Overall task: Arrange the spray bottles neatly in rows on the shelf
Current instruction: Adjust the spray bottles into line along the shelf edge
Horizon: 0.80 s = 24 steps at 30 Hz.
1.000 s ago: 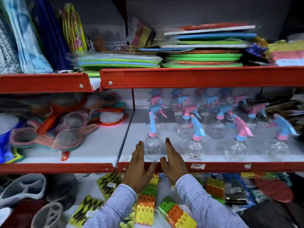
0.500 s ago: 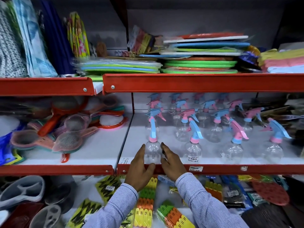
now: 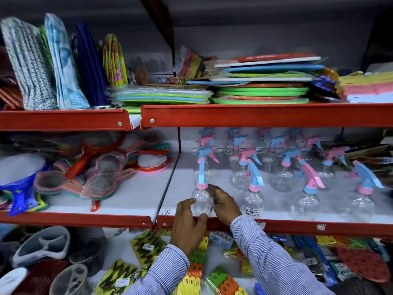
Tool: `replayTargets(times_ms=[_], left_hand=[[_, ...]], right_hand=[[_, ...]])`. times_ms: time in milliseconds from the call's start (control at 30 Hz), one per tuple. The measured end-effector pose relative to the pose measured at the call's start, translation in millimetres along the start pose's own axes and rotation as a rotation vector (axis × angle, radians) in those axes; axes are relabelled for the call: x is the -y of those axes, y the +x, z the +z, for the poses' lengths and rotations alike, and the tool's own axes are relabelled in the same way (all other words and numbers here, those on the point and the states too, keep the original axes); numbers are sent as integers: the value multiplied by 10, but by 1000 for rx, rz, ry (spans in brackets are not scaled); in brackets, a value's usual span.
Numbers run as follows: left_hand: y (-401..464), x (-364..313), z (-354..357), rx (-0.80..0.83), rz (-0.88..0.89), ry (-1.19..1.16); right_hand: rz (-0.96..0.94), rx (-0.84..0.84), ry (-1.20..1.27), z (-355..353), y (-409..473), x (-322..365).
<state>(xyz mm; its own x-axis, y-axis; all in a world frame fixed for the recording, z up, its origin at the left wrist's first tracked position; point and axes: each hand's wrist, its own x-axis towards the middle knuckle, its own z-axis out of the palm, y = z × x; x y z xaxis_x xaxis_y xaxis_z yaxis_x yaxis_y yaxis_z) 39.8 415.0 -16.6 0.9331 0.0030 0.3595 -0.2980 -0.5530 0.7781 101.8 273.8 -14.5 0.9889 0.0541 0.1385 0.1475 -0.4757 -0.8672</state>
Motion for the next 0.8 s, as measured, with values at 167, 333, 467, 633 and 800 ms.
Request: replayTargets(times_ms=[167, 333, 467, 633, 800], left_hand=[[62, -35, -15, -6, -22, -21], [158, -9, -40, 14, -59, -84], [230, -17, -61, 59, -137, -80], [186, -17, -95, 57, -184, -128], [107, -30, -84, 44, -93, -155]], right_hand=[[2, -34, 15, 8, -169, 49], [-17, -108, 55, 59, -359, 91], [-8, -131, 62, 96, -416, 65], [34, -124, 50, 93, -408, 52], [26, -61, 47, 96, -370, 66]])
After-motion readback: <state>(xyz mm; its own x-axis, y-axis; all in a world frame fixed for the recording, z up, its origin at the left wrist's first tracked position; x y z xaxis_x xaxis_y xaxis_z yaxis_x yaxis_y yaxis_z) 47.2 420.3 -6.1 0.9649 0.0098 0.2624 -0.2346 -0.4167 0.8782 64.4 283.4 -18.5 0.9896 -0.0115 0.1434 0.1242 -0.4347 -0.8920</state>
